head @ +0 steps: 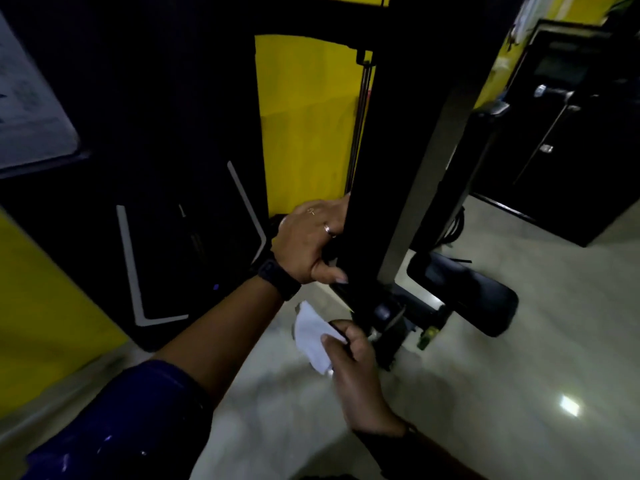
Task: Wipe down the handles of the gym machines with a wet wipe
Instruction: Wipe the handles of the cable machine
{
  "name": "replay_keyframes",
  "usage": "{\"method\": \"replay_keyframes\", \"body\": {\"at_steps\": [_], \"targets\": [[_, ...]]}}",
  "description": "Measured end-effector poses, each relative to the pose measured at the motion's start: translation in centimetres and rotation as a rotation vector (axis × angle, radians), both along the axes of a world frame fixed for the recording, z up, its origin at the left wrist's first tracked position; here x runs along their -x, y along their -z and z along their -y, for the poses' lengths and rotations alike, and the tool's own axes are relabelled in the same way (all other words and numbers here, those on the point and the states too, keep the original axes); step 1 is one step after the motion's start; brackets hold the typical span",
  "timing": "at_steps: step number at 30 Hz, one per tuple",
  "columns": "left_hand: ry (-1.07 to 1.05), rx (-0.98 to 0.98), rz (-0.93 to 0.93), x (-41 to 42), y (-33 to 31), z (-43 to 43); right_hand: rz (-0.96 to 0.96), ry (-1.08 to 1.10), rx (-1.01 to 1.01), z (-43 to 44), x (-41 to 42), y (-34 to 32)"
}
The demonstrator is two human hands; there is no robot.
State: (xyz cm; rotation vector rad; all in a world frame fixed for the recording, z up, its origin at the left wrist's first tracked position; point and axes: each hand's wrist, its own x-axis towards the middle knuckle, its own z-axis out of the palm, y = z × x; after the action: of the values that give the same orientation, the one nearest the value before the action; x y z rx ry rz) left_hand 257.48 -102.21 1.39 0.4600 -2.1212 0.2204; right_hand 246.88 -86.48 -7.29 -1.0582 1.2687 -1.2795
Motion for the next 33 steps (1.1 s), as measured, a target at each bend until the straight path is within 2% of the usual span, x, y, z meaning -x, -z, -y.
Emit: {"method": "replay_keyframes", "body": {"at_steps": [4, 7, 9, 11, 13, 17, 20, 24, 28, 33], "targets": [[-0.090, -0.031, 0.089, 0.0, 0.4, -1.0, -0.180, 0.164, 0.133, -0.6, 2.9, 1.1], [-0.089, -0.046, 0.143, 0.4, 0.1, -2.1, -0.492, 0.192, 0.397, -1.6, 5.0, 2.3], [-0.099, -0.067, 0.170, 0.1, 0.2, -2.6, -0.845, 0.035, 0.762, -2.0, 6.7, 3.3], [-0.126, -0.167, 0.185, -0.2, 0.5, -3.1, -1.185, -0.242, 1.136, -2.1, 8.3, 3.8], [-0.148, -0.281, 0.112, -0.4, 1.0, -4.0, -1.324, -0.382, 1.331, -1.6, 9.3, 2.9], [-0.210, -0.364, -0.119, 0.6, 2.2, -6.4, -1.519, -0.393, 1.566, 1.1, 9.7, -0.1], [-0.268, -0.279, -0.117, 1.0, 3.6, -7.0, -1.731, -0.431, 1.649, 3.5, 10.7, -0.7], [-0.298, -0.117, 0.054, -0.3, 4.1, -6.5, -2.009, -0.536, 1.555, 5.3, 12.3, -0.7], [-0.333, -0.041, 0.220, -2.1, 4.2, -6.5, -2.028, -0.631, 1.648, 5.4, 12.1, -1.1], [-0.386, 0.027, 0.323, -3.3, 6.0, -7.4, -1.872, -0.495, 1.592, 5.1, 11.7, -1.3]]}}
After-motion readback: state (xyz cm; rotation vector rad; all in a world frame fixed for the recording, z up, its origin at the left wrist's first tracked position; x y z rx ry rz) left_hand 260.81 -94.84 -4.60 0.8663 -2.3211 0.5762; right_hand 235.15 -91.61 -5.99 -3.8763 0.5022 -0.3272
